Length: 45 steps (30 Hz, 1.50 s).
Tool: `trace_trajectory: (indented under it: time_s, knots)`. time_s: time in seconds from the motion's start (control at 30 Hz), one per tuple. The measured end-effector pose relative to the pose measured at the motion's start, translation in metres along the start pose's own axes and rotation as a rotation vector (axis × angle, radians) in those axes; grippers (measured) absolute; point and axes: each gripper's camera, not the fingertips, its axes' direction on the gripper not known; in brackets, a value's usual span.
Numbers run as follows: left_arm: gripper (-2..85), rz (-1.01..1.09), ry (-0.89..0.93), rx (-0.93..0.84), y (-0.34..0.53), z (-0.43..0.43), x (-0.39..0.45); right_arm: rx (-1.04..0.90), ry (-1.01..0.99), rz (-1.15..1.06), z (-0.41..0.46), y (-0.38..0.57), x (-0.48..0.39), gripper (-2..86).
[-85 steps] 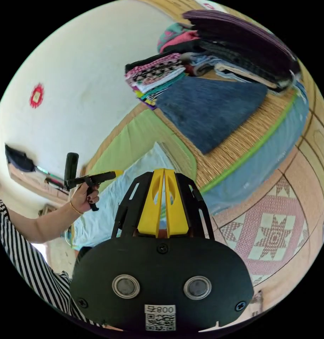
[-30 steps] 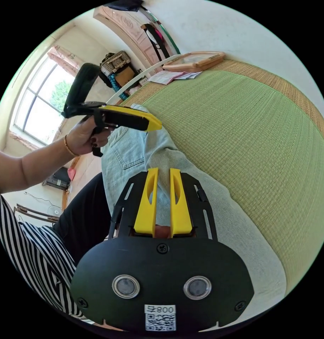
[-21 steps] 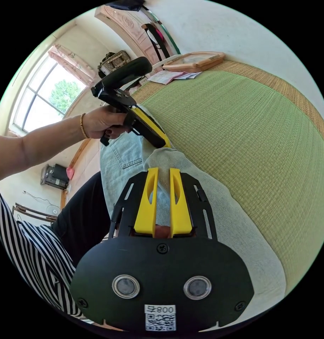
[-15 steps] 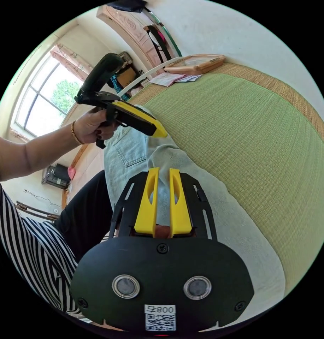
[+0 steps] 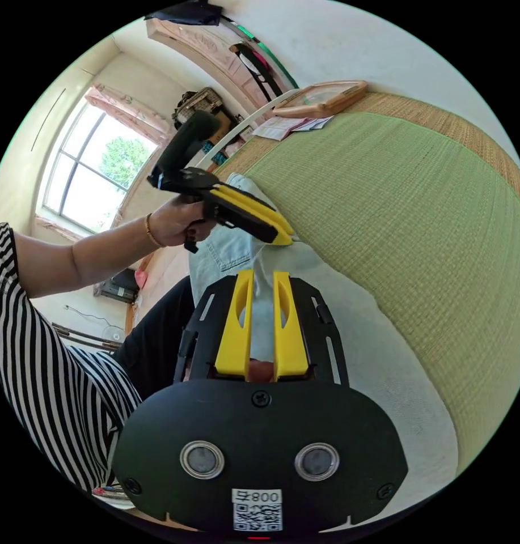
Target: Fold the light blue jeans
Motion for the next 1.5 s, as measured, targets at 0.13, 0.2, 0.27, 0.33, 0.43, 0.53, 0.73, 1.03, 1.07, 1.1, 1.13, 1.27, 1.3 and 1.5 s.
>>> trace_trajectory:
  time_s: [0.13, 0.2, 0.27, 0.33, 0.43, 0.53, 0.73, 1.03, 1.07, 1.1, 1.13, 1.27, 1.3, 1.5]
  knots:
    - [1.8, -0.014, 0.026, 0.166, 0.030, -0.018, 0.005, -0.084, 0.021, -0.013, 0.030, 0.005, -0.004, 4.7]
    - [1.3, 0.021, 0.013, 0.287, 0.054, -0.035, 0.017, -0.105, 0.053, -0.001, 0.038, 0.004, -0.001, 4.3]
    - [1.0, 0.068, -0.051, 0.345, 0.088, -0.041, 0.037, -0.111, 0.073, 0.019, 0.043, 0.004, 0.004, 3.6]
    - [0.9, 0.068, -0.096, 0.301, 0.109, -0.029, 0.045, -0.126, 0.055, 0.021, 0.046, 0.005, 0.005, 3.3]
    - [0.7, 0.028, -0.120, 0.215, 0.131, -0.004, 0.045, -0.154, 0.031, 0.008, 0.046, 0.013, 0.000, 3.0]
    - [0.5, 0.005, -0.132, 0.227, 0.143, -0.001, 0.045, -0.172, -0.027, 0.003, 0.033, 0.022, -0.008, 3.2]
    - [0.4, 0.012, -0.143, 0.234, 0.165, 0.002, 0.048, -0.038, -0.013, 0.010, -0.016, 0.008, -0.018, 4.8]
    - [0.5, 0.007, -0.132, 0.250, 0.199, 0.001, 0.050, -0.051, 0.070, 0.067, 0.003, -0.039, 0.006, 7.1]
    - [0.5, 0.007, -0.132, 0.252, 0.203, 0.001, 0.050, -0.080, 0.101, 0.076, 0.010, -0.041, 0.008, 7.0]
    - [0.5, 0.006, -0.130, 0.254, 0.205, 0.001, 0.050, -0.090, 0.111, 0.084, 0.013, -0.041, 0.009, 7.0]
    - [0.5, 0.002, -0.124, 0.259, 0.210, 0.001, 0.049, -0.099, 0.112, 0.097, 0.016, -0.043, 0.012, 6.8]
    - [0.7, -0.050, -0.036, 0.311, 0.230, -0.010, 0.041, -0.083, 0.071, 0.142, 0.019, -0.047, 0.022, 5.2]
    - [0.7, -0.060, -0.023, 0.325, 0.234, -0.013, 0.038, -0.082, 0.065, 0.146, 0.018, -0.048, 0.024, 4.9]
    - [0.3, -0.287, -0.155, 0.482, 0.285, -0.057, -0.005, -0.035, 0.031, 0.138, 0.002, -0.061, 0.027, 1.9]
